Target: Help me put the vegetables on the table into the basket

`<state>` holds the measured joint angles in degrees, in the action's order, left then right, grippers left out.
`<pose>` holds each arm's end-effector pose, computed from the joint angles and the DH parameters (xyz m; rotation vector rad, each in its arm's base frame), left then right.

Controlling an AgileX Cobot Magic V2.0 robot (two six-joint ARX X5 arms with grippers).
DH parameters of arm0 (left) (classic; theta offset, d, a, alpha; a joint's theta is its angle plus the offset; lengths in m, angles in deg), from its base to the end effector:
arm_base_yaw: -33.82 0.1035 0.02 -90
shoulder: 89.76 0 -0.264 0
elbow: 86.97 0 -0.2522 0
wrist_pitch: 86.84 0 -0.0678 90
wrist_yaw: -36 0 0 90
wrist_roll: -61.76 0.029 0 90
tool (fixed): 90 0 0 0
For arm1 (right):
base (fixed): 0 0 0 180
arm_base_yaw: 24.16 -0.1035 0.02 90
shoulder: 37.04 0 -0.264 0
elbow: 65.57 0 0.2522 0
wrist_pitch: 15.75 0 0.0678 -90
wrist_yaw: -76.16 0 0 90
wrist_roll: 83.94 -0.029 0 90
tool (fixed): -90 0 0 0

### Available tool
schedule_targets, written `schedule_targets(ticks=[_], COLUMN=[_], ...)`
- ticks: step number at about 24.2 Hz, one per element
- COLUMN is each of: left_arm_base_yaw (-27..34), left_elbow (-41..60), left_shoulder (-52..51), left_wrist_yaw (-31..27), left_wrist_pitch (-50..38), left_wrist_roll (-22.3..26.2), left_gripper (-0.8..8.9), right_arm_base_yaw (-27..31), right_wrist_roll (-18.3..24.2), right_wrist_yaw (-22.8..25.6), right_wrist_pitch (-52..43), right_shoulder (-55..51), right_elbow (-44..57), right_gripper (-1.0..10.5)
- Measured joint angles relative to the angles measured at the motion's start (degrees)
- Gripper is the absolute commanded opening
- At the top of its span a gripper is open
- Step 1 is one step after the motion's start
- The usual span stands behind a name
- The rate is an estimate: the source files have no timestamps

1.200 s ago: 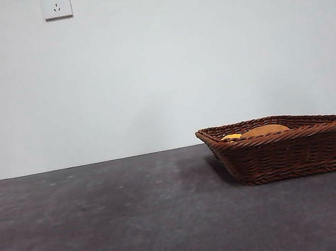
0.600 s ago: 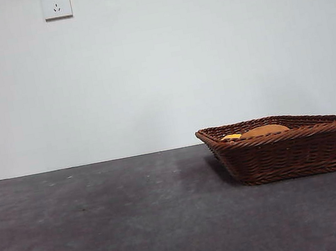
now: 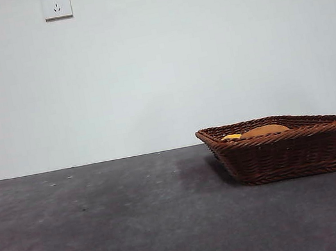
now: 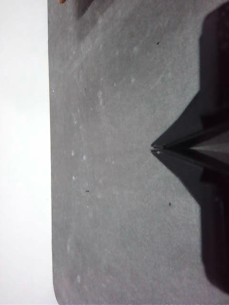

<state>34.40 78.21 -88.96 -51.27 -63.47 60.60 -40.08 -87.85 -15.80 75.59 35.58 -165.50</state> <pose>0.0962 -0.0004 0.1526 -0.0249 0.1635 -0.0358 0.1994 0.0579 0.3841 -0.0757 1.1215 0.2405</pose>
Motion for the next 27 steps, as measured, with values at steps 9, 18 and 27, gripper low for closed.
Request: schedule_targets(ticks=[9, 18, 27], left_arm_base_yaw=[0.0, 0.0, 0.0], left_elbow=[0.0, 0.0, 0.0], left_shoulder=[1.0, 1.2, 1.4], left_wrist_yaw=[0.0, 0.0, 0.0], left_wrist_pitch=[0.0, 0.0, 0.0], left_wrist_roll=[0.0, 0.0, 0.0], left_gripper=[-0.03, -0.03, -0.03], right_arm_base_yaw=[0.4, 4.5, 10.9], right_wrist_roll=[0.0, 3.0, 3.2], right_wrist_yaw=[6.5, 14.0, 10.1], right_wrist_pitch=[-24.4, -81.9, -80.4], right_shoulder=[-17.0, -58.3, -66.9], right_elbow=[12.0, 61.8, 78.0], right_gripper=[0.0, 0.0, 0.0])
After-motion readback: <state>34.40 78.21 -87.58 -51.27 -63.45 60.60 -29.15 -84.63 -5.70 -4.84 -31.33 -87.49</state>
